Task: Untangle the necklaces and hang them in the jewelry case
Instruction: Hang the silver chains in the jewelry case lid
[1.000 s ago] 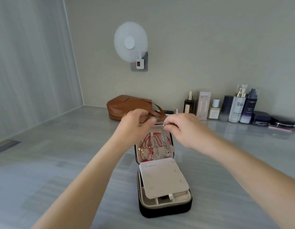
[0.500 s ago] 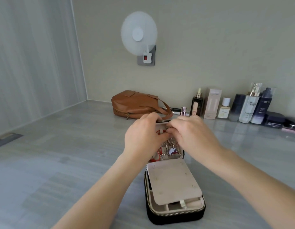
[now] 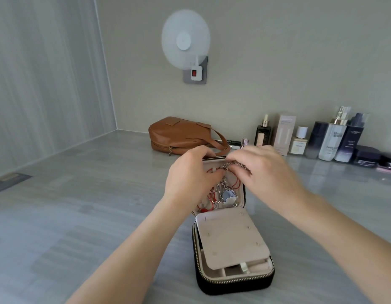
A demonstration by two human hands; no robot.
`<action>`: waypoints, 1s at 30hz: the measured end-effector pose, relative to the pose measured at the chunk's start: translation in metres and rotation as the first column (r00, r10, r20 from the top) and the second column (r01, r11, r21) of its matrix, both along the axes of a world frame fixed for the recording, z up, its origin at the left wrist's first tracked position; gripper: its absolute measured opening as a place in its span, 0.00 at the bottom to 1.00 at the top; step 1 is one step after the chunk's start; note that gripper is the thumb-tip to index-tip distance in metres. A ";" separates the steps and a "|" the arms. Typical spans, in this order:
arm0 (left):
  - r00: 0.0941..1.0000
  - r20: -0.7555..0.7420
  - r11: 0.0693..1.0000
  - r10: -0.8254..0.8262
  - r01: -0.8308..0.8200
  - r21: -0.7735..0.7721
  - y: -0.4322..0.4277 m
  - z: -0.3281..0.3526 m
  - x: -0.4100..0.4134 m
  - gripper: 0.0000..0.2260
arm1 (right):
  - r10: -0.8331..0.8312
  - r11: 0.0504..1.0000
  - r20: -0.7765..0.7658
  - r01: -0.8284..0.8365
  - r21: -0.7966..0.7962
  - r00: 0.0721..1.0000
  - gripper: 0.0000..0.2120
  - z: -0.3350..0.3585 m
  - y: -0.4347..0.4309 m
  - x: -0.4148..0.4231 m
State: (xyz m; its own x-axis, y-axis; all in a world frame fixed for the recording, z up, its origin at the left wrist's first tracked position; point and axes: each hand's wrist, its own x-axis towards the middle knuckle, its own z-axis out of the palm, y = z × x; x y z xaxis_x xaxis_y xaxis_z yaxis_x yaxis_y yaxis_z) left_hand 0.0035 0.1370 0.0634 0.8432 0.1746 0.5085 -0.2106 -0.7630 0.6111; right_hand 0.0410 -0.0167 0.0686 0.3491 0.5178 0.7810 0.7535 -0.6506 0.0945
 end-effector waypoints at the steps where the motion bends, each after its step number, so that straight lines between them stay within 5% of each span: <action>1: 1.000 -0.007 1.000 -0.010 0.010 -0.012 0.000 0.000 0.000 0.11 | -0.013 1.000 0.032 0.013 0.018 0.999 0.05 0.000 -0.001 0.000; 7: 0.999 -0.013 0.995 -0.050 0.049 -0.084 0.001 0.003 0.000 0.10 | -0.111 0.993 0.218 0.115 -0.003 0.970 0.04 -0.001 -0.002 0.006; 12: 0.998 0.018 0.983 -0.055 0.058 -0.174 -0.001 0.002 0.001 0.05 | -0.109 0.980 0.365 0.163 -0.118 0.925 0.14 -0.008 -0.001 0.004; 23: 0.999 -0.029 0.990 -0.041 0.036 -0.134 0.002 0.000 0.004 0.09 | -0.191 0.961 0.202 0.224 -0.161 0.961 0.11 -0.018 0.000 0.003; 30: 0.999 -0.016 0.982 -0.032 0.028 -0.188 0.001 -0.001 0.003 0.09 | -0.146 0.988 0.044 0.143 0.054 0.988 0.08 -0.021 -0.001 -0.010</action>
